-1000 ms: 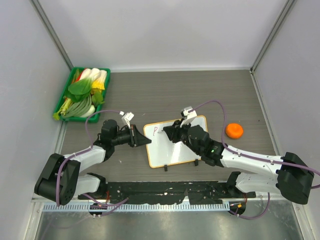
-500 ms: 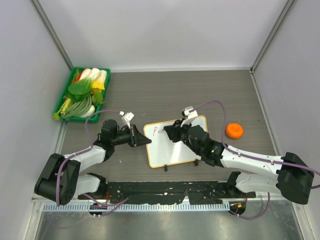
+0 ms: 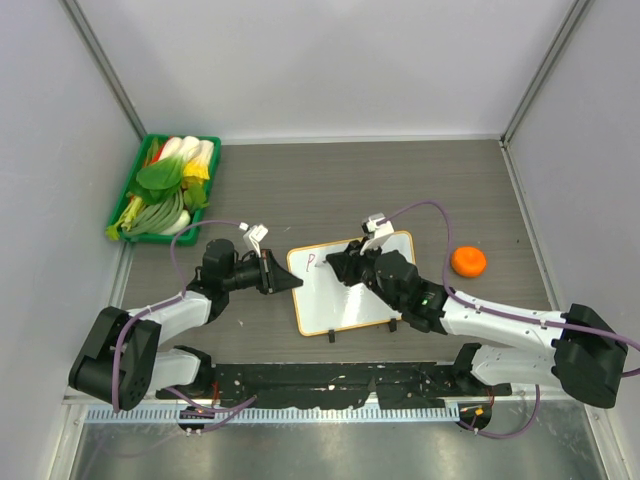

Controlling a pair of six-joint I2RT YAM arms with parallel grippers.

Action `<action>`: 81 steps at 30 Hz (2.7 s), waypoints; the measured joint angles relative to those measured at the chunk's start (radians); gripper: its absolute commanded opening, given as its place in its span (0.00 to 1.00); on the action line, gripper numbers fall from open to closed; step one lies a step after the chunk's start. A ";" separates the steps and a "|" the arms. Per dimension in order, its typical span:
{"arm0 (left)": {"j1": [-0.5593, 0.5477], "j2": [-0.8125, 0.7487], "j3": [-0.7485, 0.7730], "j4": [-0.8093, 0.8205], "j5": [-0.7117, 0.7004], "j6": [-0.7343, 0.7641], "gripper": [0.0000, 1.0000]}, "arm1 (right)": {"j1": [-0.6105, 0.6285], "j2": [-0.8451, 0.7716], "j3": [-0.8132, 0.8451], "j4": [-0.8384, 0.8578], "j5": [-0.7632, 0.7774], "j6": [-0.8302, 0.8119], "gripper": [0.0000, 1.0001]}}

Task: Write a sentence on the whiteboard
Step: Write on the whiteboard at the whiteboard stand.

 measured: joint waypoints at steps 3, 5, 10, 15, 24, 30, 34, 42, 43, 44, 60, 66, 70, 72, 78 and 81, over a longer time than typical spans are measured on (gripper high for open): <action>0.000 0.000 0.000 0.000 0.000 0.000 0.00 | 0.000 0.001 0.000 -0.007 -0.011 0.004 0.01; 0.000 0.000 0.000 0.000 0.000 0.000 0.00 | 0.000 0.001 0.000 -0.013 -0.016 0.007 0.01; 0.000 0.000 0.000 0.000 0.000 0.000 0.00 | 0.000 -0.003 0.000 -0.025 -0.019 0.011 0.01; 0.000 0.001 0.001 0.000 0.000 0.000 0.00 | 0.000 -0.016 -0.002 -0.043 -0.005 0.011 0.01; 0.000 0.005 0.003 -0.001 0.000 0.000 0.00 | 0.002 -0.022 -0.002 -0.042 0.031 0.010 0.01; 0.000 0.005 0.003 -0.001 0.000 0.000 0.00 | 0.002 -0.013 0.004 -0.035 0.038 0.010 0.00; 0.000 0.006 0.003 -0.001 0.000 0.000 0.00 | 0.002 0.006 0.016 -0.023 0.032 0.010 0.01; 0.000 0.006 0.003 0.000 0.003 0.000 0.00 | 0.002 0.007 0.017 -0.017 0.018 0.013 0.01; 0.000 0.006 0.004 0.000 0.005 0.000 0.00 | 0.002 0.000 0.015 -0.017 0.017 0.014 0.01; 0.000 0.006 0.004 0.000 0.006 0.000 0.00 | 0.002 -0.008 0.013 -0.018 0.017 0.014 0.01; 0.000 0.007 0.005 0.000 0.007 0.000 0.00 | 0.002 -0.062 -0.003 -0.022 0.072 0.008 0.01; 0.000 0.009 0.005 0.000 0.007 0.000 0.00 | 0.002 -0.038 -0.004 -0.026 0.080 0.008 0.01; 0.000 0.010 0.006 0.000 0.007 0.000 0.00 | 0.002 -0.039 -0.004 -0.027 0.090 0.008 0.01; 0.000 0.010 0.006 0.000 0.007 0.000 0.00 | 0.002 -0.039 -0.004 -0.029 0.095 0.008 0.01; 0.000 0.010 0.006 0.000 0.007 0.000 0.00 | 0.002 -0.037 -0.004 -0.029 0.095 0.009 0.01; 0.000 0.010 0.006 0.000 0.006 0.000 0.00 | 0.002 -0.032 -0.004 -0.025 0.088 0.009 0.01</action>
